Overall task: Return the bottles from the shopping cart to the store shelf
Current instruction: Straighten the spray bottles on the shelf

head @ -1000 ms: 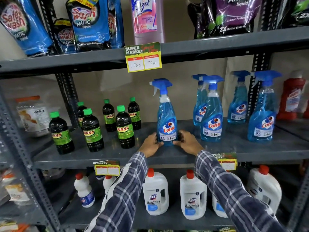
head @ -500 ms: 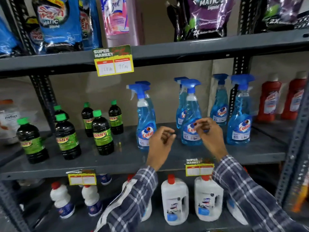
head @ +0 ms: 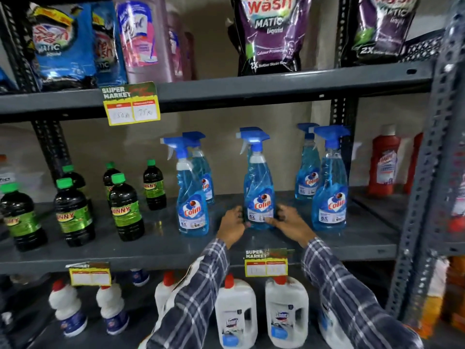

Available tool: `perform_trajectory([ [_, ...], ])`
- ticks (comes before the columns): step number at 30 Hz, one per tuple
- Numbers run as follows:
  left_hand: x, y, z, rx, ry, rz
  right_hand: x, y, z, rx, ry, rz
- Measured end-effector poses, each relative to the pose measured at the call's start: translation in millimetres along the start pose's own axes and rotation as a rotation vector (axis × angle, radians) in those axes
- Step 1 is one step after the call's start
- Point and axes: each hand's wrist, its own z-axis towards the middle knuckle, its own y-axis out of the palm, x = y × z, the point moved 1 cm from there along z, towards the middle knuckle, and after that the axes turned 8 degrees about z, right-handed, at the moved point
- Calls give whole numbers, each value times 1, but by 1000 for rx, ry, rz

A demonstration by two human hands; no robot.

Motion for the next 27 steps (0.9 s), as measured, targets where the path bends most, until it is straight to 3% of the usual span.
perform_trajectory([
  [12, 6, 4, -13, 21, -87, -9, -6, 1, -15, 25, 10, -64],
  [27, 13, -1, -27, -34, -33, 104, -5, -2, -21, 56, 105, -8],
])
